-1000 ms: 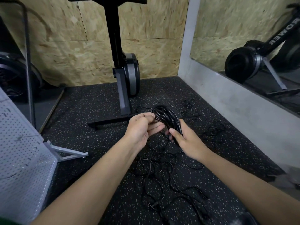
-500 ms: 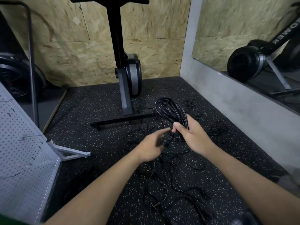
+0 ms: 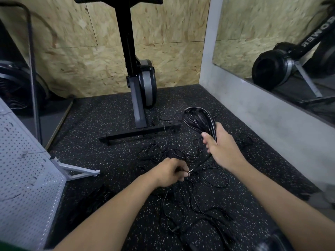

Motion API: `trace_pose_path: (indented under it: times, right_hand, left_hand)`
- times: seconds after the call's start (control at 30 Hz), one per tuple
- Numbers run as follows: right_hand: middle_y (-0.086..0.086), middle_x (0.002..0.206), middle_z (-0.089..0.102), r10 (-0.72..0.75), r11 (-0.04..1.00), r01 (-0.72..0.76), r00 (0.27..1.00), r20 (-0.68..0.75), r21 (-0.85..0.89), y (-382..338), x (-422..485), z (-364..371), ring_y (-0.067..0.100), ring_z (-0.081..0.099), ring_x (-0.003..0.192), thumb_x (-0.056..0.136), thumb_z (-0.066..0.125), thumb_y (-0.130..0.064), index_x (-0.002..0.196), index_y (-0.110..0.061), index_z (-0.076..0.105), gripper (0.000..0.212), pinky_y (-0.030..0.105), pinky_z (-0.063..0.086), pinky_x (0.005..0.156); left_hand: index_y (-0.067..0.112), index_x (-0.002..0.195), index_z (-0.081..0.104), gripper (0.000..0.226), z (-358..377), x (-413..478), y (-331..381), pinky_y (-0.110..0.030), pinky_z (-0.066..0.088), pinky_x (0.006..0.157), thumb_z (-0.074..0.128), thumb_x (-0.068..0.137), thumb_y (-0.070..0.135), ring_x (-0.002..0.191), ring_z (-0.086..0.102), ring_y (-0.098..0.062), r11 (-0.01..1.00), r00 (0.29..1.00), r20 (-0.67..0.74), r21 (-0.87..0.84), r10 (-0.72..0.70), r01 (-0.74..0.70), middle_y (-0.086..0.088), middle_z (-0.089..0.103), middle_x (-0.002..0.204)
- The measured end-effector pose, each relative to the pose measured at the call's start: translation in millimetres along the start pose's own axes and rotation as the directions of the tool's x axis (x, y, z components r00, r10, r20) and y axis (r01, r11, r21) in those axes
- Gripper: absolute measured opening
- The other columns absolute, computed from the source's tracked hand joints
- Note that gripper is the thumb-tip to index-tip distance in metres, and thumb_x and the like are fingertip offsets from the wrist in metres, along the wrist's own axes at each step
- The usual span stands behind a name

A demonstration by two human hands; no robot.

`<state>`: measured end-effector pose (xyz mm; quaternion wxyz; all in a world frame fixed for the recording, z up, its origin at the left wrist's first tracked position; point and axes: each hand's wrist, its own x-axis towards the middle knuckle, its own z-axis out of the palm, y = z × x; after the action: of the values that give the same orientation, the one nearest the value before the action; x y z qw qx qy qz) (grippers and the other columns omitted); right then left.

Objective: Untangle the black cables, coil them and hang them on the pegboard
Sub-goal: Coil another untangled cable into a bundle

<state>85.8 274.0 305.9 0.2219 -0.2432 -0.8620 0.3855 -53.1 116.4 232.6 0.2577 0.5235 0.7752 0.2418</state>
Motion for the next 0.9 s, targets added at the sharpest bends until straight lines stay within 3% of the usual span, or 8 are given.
trace_pose_path:
  times: [0.07,0.17,0.3,0.4,0.5,0.63,0.8,0.9]
  right_hand:
    - [0.01,0.095,0.07,0.005,0.997,-0.006,1.0,-0.01,-0.083,5,2,-3,0.027,0.069,0.085,0.108,0.05,-0.033,0.112,-0.014,0.047,0.019,0.048,0.058,0.079]
    - [0.013,0.09,0.068,0.056,0.989,-0.052,0.998,0.022,-0.137,9,5,-9,0.029,0.069,0.08,0.108,0.048,-0.036,0.117,-0.013,0.044,0.025,0.048,0.058,0.076]
    - [-0.003,0.083,0.061,0.102,0.979,-0.065,0.977,0.186,-0.192,18,3,-8,0.011,0.06,0.072,0.108,0.045,-0.045,0.127,-0.017,0.043,0.034,0.027,0.044,0.061]
    - [-0.01,0.094,0.06,0.106,0.977,-0.031,0.932,0.347,-0.213,22,-2,-3,0.004,0.06,0.083,0.104,0.038,-0.061,0.133,-0.023,0.039,0.048,0.023,0.041,0.066]
    - [-0.017,0.093,0.056,0.09,0.986,-0.017,0.895,0.436,-0.168,19,-6,-1,0.0,0.057,0.083,0.096,0.034,-0.071,0.132,-0.029,0.038,0.056,0.023,0.043,0.069]
    - [-0.01,0.088,0.058,0.062,0.993,0.0,0.851,0.522,-0.12,14,-6,0,0.008,0.057,0.076,0.087,0.034,-0.082,0.128,-0.034,0.038,0.063,0.03,0.049,0.069]
    - [-0.006,0.092,0.061,0.062,0.972,0.091,0.788,0.613,-0.215,13,-10,6,0.005,0.055,0.072,0.096,0.049,-0.07,0.131,-0.031,0.042,0.053,0.024,0.044,0.066]
    - [-0.002,0.085,0.064,0.025,0.97,0.128,0.796,0.604,-0.208,13,-12,11,0.008,0.055,0.065,0.104,0.05,-0.054,0.118,-0.03,0.049,0.027,0.032,0.046,0.062]
  left_hand:
    - [0.027,0.101,0.073,0.012,-3,-2,8,-0.03,0.057,0.08,0.061,0.104,0.03,0.083,0.071,-0.01,1.0,1.0,-0.016,-0.005,0.0,0.0,0.007,0.076,0.087]
    - [0.028,0.1,0.076,0.015,-16,-7,16,-0.028,0.054,0.087,0.063,0.103,0.034,0.092,0.07,-0.007,0.999,0.986,-0.165,-0.003,0.038,-0.04,0.013,0.076,0.099]
    - [0.024,0.1,0.077,0.012,-29,-15,28,-0.02,0.051,0.09,0.069,0.1,0.032,0.096,0.065,0.003,0.987,0.943,-0.306,-0.046,0.132,-0.153,0.017,0.073,0.099]
    - [0.02,0.097,0.077,0.007,-31,-16,36,-0.019,0.051,0.086,0.075,0.096,0.027,0.093,0.067,-0.002,0.966,0.875,-0.444,-0.071,0.192,-0.248,0.013,0.073,0.095]
    - [0.018,0.094,0.078,0.006,-32,-14,39,-0.02,0.052,0.082,0.078,0.093,0.024,0.089,0.067,-0.003,0.955,0.798,-0.564,-0.053,0.212,-0.291,0.012,0.073,0.09]
    - [0.019,0.093,0.08,0.006,-34,-12,36,-0.029,0.053,0.084,0.079,0.091,0.024,0.09,0.067,-0.005,0.958,0.745,-0.643,-0.062,0.176,-0.28,0.011,0.072,0.091]
    - [0.026,0.09,0.081,0.01,-34,-9,33,-0.032,0.048,0.089,0.08,0.089,0.036,0.098,0.057,-0.007,0.973,0.763,-0.619,0.012,0.187,-0.229,0.014,0.063,0.092]
    - [0.027,0.089,0.079,0.011,-32,-8,34,-0.033,0.05,0.088,0.081,0.087,0.038,0.096,0.06,-0.006,0.98,0.762,-0.635,-0.038,0.126,-0.194,0.013,0.063,0.091]
